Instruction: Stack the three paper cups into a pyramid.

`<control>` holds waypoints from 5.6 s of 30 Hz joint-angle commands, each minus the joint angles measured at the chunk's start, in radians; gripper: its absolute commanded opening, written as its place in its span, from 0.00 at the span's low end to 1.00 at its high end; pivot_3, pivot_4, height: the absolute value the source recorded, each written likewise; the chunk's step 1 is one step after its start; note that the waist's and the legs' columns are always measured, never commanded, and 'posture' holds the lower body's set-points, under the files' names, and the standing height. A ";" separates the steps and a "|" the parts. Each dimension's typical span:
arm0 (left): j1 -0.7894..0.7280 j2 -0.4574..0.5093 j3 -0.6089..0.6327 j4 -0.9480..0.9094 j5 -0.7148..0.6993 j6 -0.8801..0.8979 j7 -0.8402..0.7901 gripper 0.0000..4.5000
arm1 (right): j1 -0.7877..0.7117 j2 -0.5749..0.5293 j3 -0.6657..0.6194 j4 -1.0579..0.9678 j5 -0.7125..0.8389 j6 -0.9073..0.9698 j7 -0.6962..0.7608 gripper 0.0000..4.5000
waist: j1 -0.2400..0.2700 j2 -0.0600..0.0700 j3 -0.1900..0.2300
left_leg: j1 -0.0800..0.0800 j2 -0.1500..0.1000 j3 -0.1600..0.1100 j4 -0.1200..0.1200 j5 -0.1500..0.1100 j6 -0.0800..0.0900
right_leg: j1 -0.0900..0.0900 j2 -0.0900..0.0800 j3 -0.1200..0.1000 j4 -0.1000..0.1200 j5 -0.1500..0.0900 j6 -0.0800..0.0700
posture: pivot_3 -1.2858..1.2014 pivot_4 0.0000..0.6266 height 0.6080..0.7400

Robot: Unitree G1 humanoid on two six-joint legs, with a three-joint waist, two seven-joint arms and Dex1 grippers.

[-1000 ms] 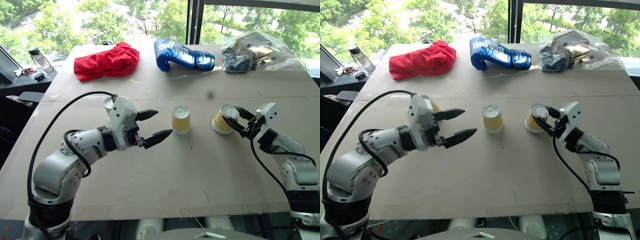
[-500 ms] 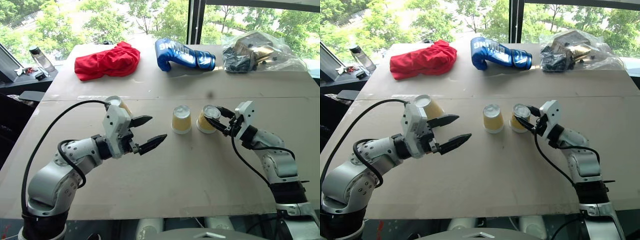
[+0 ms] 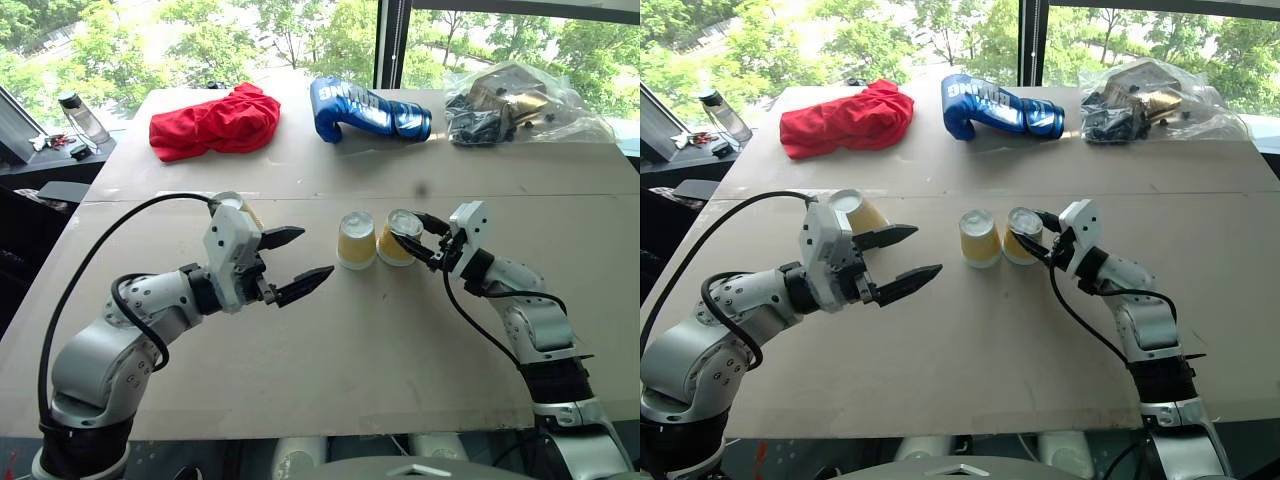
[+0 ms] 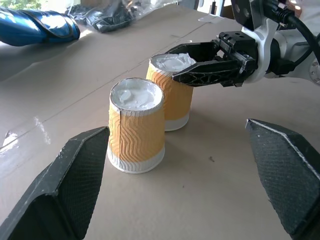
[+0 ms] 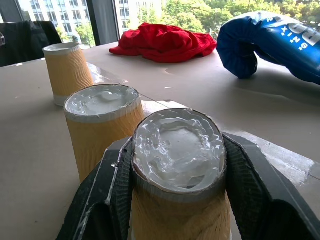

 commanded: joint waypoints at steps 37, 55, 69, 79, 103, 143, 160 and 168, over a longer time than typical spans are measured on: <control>0.169 -0.275 0.202 0.160 0.252 -0.480 0.289 1.00 | 0.198 -0.271 -0.259 -0.267 0.476 0.050 0.434 0.99 | 0.003 -0.001 0.000 | 0.000 0.001 -0.001 0.000 -0.001 0.001 | 0.002 -0.002 -0.001 0.000 0.000 0.000 | 0.52 0.24 1.00; -0.051 -0.272 0.113 0.497 0.366 -0.524 0.324 1.00 | 0.281 -0.288 -0.303 -0.351 0.431 0.008 0.361 0.99 | 0.004 -0.003 0.001 | 0.000 0.000 -0.001 0.000 0.000 0.001 | 0.002 -0.002 -0.002 0.000 0.000 0.000 | 0.52 0.24 1.00; -0.140 -0.268 0.084 0.652 0.394 -0.589 0.315 1.00 | 0.302 -0.273 -0.316 -0.385 0.444 -0.009 0.341 0.99 | 0.004 -0.003 0.000 | 0.000 0.000 -0.001 0.000 0.000 0.001 | 0.002 -0.002 -0.003 0.000 0.000 0.000 | 0.52 0.24 1.00; -0.190 -0.282 0.072 0.726 0.405 -0.628 0.318 0.94 | 0.311 -0.278 -0.322 -0.411 0.453 0.001 0.320 1.00 | 0.004 -0.003 0.000 | 0.000 0.000 -0.001 0.001 0.000 0.001 | 0.002 -0.002 -0.003 0.000 0.000 0.000 | 0.52 0.24 1.00; -0.484 -0.225 -0.059 0.607 0.260 -0.438 0.065 0.55 | 0.313 -0.295 -0.360 -0.407 0.474 0.024 0.284 1.00 | 0.023 -0.003 0.001 | -0.001 -0.002 -0.001 0.002 0.000 0.000 | 0.002 -0.002 -0.004 0.000 0.000 0.000 | 0.52 0.24 1.00; -0.835 -0.364 -0.345 0.896 0.345 -0.335 -0.394 0.55 | 0.474 -0.291 -0.431 -0.455 0.429 -0.024 0.214 1.00 | 0.025 -0.003 0.001 | -0.002 -0.002 -0.002 0.003 0.002 -0.002 | 0.001 0.003 -0.001 0.000 0.000 0.000 | 0.52 0.24 1.00; -0.800 -0.340 -0.258 0.706 0.258 -0.226 -0.322 0.99 | 0.418 -0.286 -0.409 -0.434 0.411 -0.020 0.199 1.00 | 0.025 -0.003 0.001 | -0.002 -0.002 -0.002 0.003 0.002 -0.003 | 0.001 0.003 -0.001 0.000 0.000 0.000 | 0.52 0.24 1.00; -0.716 -0.237 -0.069 0.479 0.072 -0.063 -0.242 0.99 | 0.442 -0.269 -0.418 -0.364 0.394 -0.049 0.226 1.00 | 0.013 -0.003 0.001 | -0.001 -0.001 -0.002 0.003 0.002 -0.003 | 0.001 0.003 -0.001 0.001 0.000 0.000 | 0.52 0.24 1.00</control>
